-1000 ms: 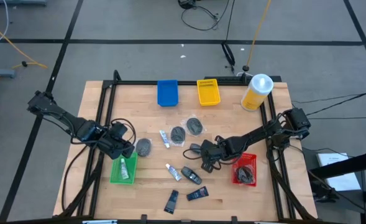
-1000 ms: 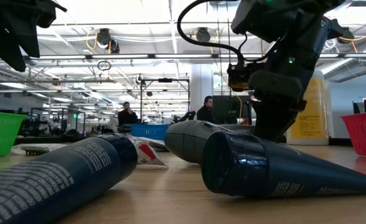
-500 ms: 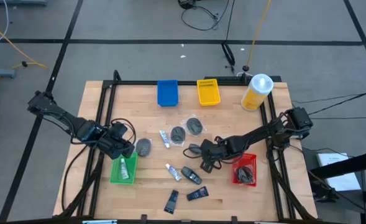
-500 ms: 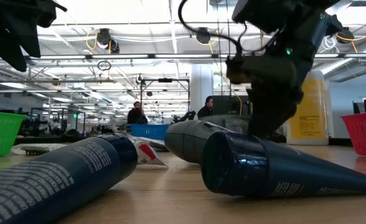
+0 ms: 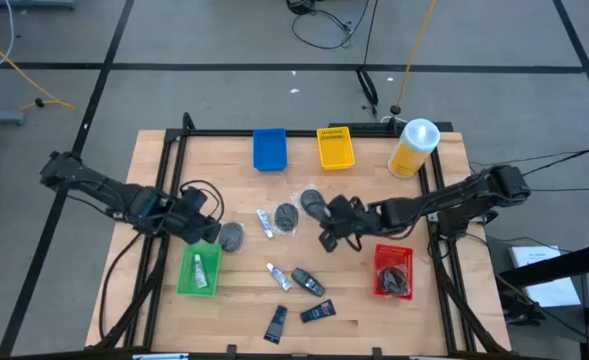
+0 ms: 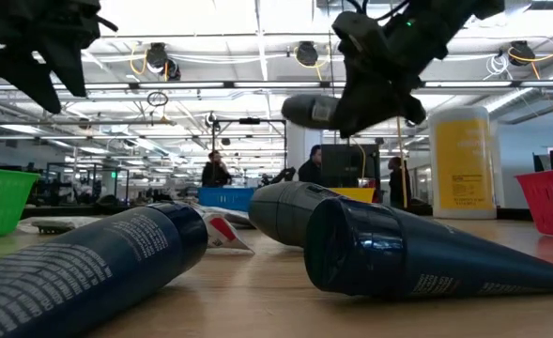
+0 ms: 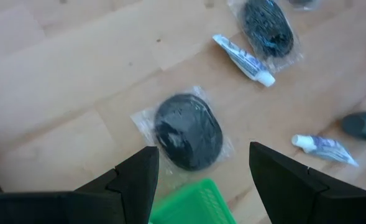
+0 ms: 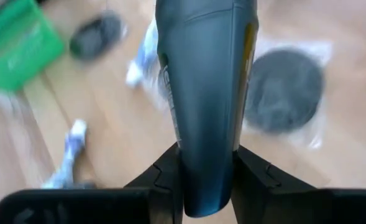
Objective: Pick & Place Travel size toiletries
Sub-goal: Put the black deodorant into the yellow bin
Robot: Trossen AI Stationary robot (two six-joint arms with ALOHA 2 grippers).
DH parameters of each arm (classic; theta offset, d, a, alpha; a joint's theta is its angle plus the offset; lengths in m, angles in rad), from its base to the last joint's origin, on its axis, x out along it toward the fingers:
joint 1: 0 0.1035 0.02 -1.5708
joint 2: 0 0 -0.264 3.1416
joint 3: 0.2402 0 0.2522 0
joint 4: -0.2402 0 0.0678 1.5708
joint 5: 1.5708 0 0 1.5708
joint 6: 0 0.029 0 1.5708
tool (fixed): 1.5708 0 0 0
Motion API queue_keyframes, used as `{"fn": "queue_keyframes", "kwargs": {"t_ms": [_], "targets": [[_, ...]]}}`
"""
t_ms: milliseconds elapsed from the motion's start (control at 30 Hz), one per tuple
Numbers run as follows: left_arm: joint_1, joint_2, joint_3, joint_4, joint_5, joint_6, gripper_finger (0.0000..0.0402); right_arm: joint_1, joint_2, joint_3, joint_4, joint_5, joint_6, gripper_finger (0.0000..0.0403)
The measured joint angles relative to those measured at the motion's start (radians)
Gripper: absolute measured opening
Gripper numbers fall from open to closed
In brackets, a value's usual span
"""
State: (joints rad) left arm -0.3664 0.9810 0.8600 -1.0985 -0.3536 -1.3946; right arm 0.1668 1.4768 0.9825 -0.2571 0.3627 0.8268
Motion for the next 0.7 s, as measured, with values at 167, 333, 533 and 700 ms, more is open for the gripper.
{"fn": "queue_keyframes", "kwargs": {"t_ms": [167, 333, 533, 700], "targets": [[0.098, 0.000, 0.000, 0.000, -0.024, 0.062, 0.0246, -0.067, -0.060, 0.000, -0.001, 0.062, -0.001, 0.0081], [0.205, 0.000, 0.000, 0.002, -0.025, 0.149, 0.0246, -0.148, -0.077, 0.000, 0.006, 0.111, -0.012, 0.0081], [0.330, 0.000, 0.000, 0.010, -0.068, 0.221, 0.0246, -0.274, -0.077, 0.000, 0.101, 0.114, -0.057, 0.0081], [0.422, 0.000, 0.000, 0.091, -0.111, 0.294, 0.0246, -0.369, -0.064, 0.000, 0.117, 0.140, -0.061, 0.0081]]}}
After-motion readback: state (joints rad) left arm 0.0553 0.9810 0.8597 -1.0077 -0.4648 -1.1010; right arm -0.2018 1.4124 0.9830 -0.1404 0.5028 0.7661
